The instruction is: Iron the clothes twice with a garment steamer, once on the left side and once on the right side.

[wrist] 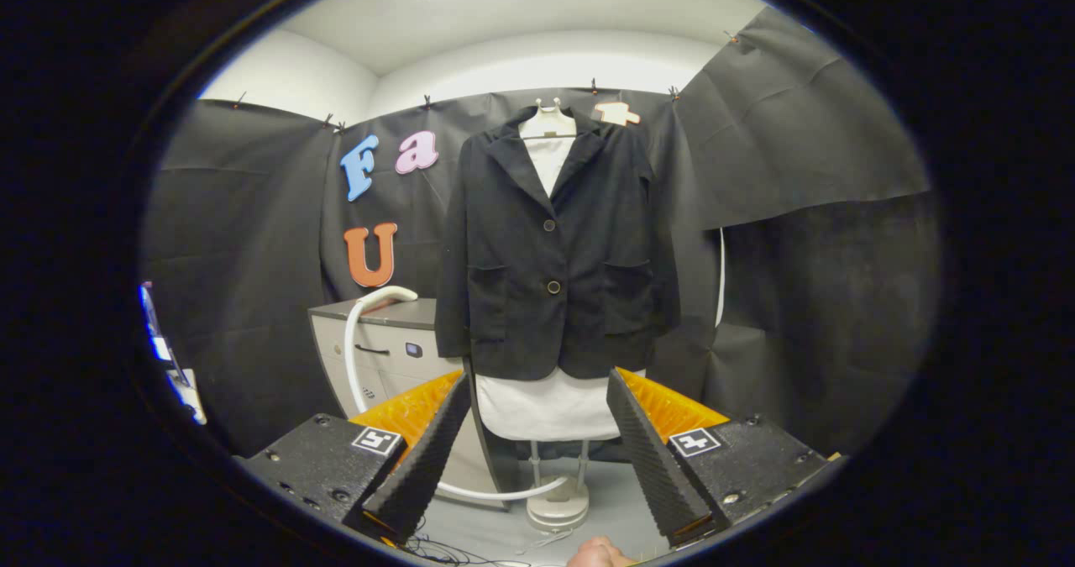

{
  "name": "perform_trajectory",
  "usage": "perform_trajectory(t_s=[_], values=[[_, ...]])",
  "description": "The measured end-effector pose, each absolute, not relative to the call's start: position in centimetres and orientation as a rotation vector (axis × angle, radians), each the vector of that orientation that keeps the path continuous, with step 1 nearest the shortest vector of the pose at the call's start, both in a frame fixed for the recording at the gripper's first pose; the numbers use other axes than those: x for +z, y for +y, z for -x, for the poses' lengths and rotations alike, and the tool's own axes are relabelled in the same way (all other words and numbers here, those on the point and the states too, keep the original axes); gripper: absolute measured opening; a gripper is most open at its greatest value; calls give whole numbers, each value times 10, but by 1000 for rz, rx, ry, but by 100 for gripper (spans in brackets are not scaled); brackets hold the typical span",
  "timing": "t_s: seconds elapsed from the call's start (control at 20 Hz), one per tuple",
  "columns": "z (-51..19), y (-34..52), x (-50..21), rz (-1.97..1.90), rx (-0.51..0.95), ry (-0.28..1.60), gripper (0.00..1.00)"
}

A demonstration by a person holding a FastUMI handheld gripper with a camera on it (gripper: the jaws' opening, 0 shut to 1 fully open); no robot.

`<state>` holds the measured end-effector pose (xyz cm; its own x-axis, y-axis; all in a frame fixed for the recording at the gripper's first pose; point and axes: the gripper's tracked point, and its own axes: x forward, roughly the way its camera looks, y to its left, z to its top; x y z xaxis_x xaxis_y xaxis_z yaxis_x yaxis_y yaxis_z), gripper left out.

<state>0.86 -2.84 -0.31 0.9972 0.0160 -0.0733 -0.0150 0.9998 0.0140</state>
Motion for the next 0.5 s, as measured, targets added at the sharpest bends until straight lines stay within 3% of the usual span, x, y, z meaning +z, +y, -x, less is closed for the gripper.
perform_trajectory(t_s=[0.5], values=[[-14,2,1,-17,1,92,100]])
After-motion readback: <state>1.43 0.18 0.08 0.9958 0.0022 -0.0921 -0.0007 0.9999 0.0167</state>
